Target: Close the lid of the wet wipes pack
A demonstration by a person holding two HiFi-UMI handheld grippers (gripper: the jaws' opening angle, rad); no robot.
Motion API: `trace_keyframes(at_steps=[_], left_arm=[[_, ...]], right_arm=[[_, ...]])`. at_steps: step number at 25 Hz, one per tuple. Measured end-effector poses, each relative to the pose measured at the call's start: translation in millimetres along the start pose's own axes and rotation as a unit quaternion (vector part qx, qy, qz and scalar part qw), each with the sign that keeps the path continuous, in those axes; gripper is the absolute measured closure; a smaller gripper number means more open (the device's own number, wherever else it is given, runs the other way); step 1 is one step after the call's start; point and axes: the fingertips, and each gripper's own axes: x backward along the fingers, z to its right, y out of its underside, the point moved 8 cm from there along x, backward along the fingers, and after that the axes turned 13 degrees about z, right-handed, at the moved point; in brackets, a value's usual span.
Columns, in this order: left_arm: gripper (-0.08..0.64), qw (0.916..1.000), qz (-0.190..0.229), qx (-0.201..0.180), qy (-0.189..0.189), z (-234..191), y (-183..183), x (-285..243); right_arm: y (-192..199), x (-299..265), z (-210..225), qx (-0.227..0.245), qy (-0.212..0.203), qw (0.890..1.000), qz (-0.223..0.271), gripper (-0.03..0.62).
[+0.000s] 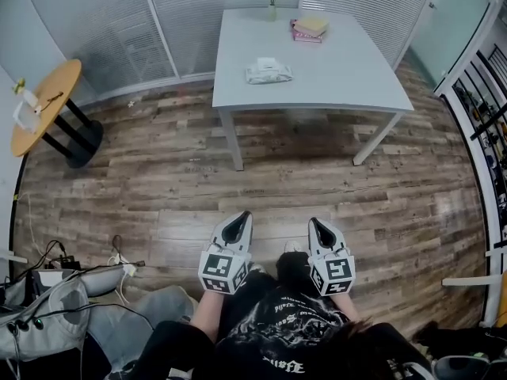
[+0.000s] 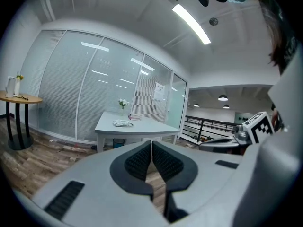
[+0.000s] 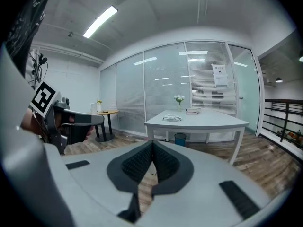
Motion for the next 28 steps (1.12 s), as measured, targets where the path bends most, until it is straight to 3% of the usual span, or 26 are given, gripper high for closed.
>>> trace_keyframes(at_steps=[9, 20, 28], left_arm=[[0.548, 0.999, -0.01, 0.008, -0.042, -30, 10, -30], [0.548, 0.9961, -0.004, -0.002, -0.088, -61, -16, -144], [0.548, 0.9936, -0.008, -0.006, -0.112, -57, -13, -222]], right_arm=[[4, -72, 20, 0.002, -0.045, 0.999, -0.008, 0.594], [-27, -201, 97, 0.015, -0.098, 0.995, 0.0, 0.594], [-30, -256, 159, 0.013, -0.124, 0.992, -0.001, 0.594]])
